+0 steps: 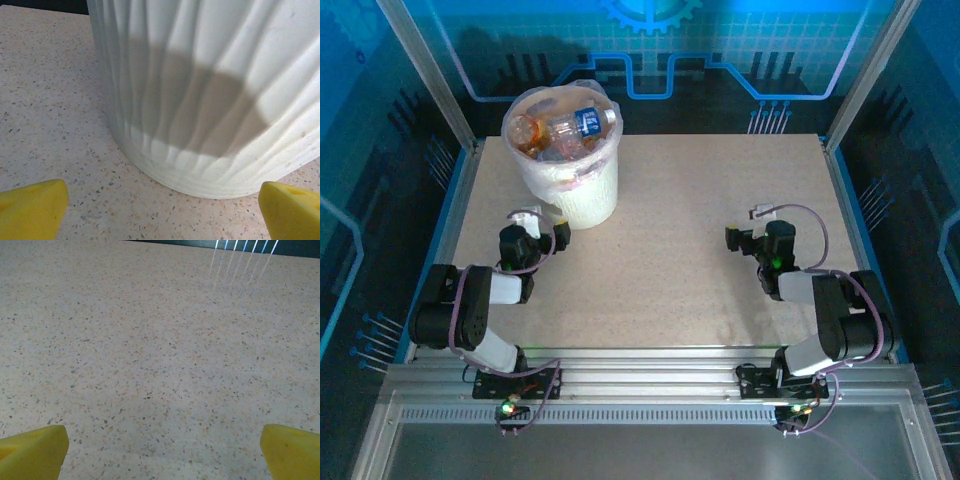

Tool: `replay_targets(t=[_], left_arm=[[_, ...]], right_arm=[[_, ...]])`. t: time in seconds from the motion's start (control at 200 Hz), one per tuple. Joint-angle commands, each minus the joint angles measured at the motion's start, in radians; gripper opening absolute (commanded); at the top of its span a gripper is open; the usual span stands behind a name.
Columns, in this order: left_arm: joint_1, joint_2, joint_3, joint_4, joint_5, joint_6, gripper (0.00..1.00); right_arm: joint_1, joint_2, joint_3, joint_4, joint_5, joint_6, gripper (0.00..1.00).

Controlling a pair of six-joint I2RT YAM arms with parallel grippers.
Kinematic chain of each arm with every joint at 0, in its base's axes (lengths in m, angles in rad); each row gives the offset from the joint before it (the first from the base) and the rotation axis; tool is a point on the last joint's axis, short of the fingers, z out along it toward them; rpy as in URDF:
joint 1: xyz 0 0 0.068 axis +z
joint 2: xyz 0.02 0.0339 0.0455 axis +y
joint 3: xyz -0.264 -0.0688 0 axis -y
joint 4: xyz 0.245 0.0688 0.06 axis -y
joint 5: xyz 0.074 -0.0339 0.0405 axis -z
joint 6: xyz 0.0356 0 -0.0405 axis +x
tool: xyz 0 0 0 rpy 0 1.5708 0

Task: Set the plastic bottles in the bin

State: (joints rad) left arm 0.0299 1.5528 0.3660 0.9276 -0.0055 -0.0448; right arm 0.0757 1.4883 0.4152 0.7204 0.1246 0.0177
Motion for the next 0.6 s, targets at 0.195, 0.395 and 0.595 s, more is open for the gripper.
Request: replay_targets(t=[0.195, 0.395, 0.595], left_arm=[[0.005, -0.002, 0.010, 0.005, 0.012, 0.023, 0.99], [0.006, -0.002, 0.010, 0.005, 0.012, 0.023, 0.99], [0.004, -0.002, 0.016, -0.009, 0.045, 0.037, 0.99]], right_arm=[[-0.004, 0.012, -0.007, 0.078, 0.060, 0.011, 1.00], [-0.003, 0.013, -0.007, 0.077, 0.060, 0.011, 1.00], [-0.003, 0.013, -0.006, 0.077, 0.061, 0.012, 1.00]])
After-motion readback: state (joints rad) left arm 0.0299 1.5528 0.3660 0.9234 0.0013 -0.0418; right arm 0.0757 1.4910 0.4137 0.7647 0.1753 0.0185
